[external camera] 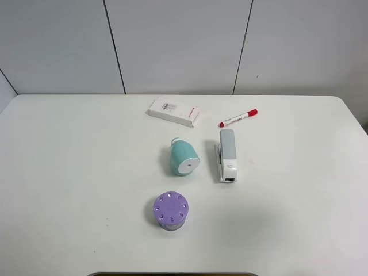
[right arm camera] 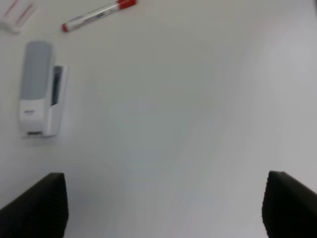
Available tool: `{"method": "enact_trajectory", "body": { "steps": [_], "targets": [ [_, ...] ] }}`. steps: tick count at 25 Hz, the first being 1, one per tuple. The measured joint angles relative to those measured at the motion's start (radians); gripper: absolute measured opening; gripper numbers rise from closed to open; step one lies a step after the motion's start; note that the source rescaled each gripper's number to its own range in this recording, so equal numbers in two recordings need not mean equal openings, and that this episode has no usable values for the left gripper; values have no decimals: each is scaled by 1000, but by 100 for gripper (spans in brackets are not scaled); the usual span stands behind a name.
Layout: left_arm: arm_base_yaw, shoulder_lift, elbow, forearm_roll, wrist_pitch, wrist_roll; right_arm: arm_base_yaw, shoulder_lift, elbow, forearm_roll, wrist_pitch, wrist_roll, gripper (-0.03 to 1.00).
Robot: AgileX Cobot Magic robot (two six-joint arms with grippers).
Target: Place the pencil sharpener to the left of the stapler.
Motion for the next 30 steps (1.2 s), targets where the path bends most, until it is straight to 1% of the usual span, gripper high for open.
{"method": "enact_trajectory", "body": {
  "steps": [5, 9, 13, 30],
  "targets": [
    [0, 0, 0, 0, 0, 0, -118, -191, 146, 0, -75, 0, 58],
    [0, 0, 0, 0, 0, 0, -159, -323, 243, 0, -79, -3, 58],
    [0, 0, 0, 0, 0, 0, -164, -370, 284, 2, -94, -12, 58],
    [0, 0, 0, -1, 0, 0, -164, -370, 285, 3, -104, -17, 58]
  ]
}}
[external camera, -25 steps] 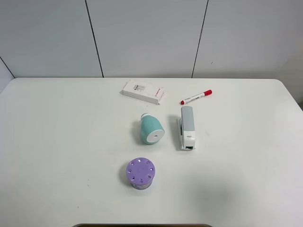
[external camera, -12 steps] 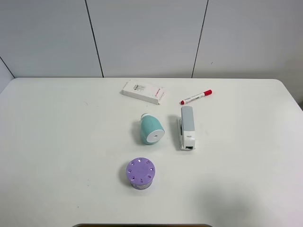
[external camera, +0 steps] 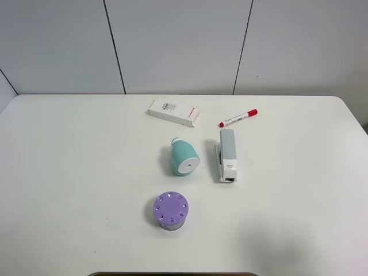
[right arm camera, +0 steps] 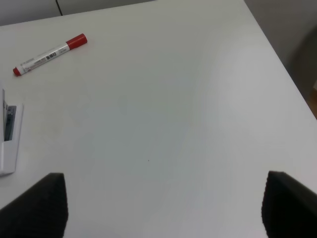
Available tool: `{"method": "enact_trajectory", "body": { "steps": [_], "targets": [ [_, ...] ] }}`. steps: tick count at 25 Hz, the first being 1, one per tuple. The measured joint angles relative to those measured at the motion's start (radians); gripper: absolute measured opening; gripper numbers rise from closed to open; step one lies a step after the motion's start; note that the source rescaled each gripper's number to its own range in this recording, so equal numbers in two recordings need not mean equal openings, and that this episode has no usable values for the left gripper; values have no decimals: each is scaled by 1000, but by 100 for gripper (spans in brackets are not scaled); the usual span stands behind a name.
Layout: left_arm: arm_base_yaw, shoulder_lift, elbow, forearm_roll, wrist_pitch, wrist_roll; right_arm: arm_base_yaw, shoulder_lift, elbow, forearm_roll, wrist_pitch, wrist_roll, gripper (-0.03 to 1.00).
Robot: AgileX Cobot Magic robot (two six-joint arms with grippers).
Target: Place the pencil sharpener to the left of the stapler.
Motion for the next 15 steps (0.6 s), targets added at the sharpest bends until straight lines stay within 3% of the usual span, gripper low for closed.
{"method": "enact_trajectory", "body": {
  "steps": [15],
  "targets": [
    [0, 0, 0, 0, 0, 0, 0, 0, 0, 0, 0, 0, 58]
  ]
}}
